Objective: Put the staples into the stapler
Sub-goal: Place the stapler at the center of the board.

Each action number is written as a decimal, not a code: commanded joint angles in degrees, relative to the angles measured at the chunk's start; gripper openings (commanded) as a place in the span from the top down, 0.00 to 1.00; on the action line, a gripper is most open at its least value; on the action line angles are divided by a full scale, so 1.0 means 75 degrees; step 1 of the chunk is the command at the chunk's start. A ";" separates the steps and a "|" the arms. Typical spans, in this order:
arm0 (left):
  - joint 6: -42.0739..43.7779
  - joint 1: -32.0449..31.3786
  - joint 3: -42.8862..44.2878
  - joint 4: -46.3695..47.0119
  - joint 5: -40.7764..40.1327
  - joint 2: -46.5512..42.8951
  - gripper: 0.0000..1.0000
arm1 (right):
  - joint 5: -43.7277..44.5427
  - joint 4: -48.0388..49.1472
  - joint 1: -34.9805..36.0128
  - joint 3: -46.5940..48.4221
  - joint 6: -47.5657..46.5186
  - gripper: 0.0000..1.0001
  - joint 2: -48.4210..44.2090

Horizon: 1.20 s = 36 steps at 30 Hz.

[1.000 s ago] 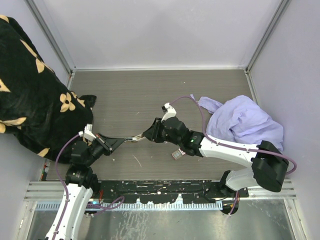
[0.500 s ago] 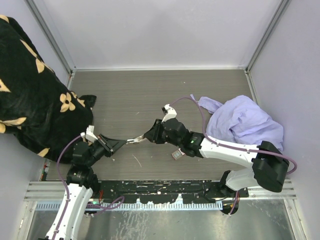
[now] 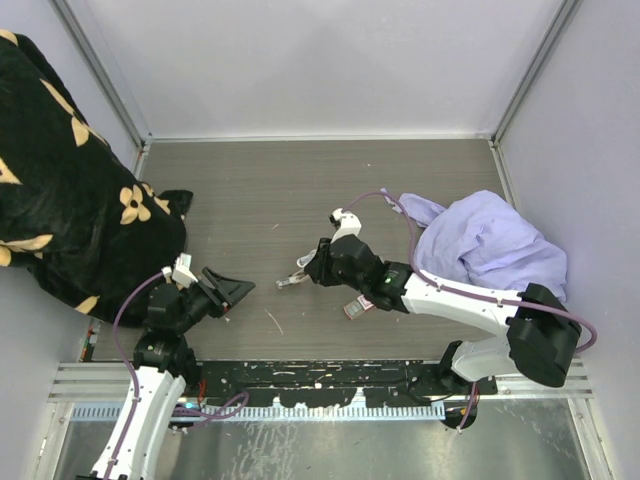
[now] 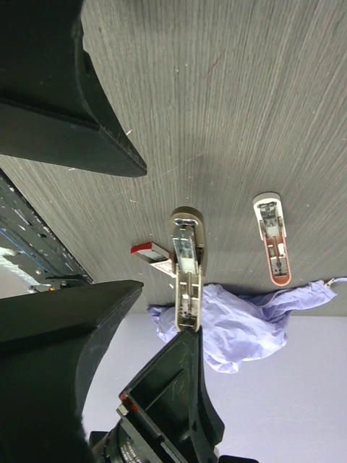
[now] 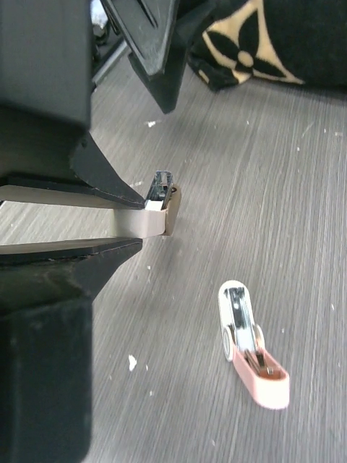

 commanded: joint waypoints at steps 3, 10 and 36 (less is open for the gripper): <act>0.0397 -0.0008 0.0114 0.0097 -0.0028 0.0139 0.38 | -0.0629 -0.0075 -0.0604 -0.0067 -0.0573 1.00 -0.0167; 0.0590 -0.0010 0.0166 0.0038 0.0007 0.0213 0.33 | -0.1543 -0.0085 -0.1221 -0.0353 -0.0659 1.00 -0.0038; 0.0968 -0.0009 0.0333 0.0060 0.0003 0.0666 0.31 | -0.3154 0.0404 -0.2921 -0.0467 -0.1788 1.00 0.0676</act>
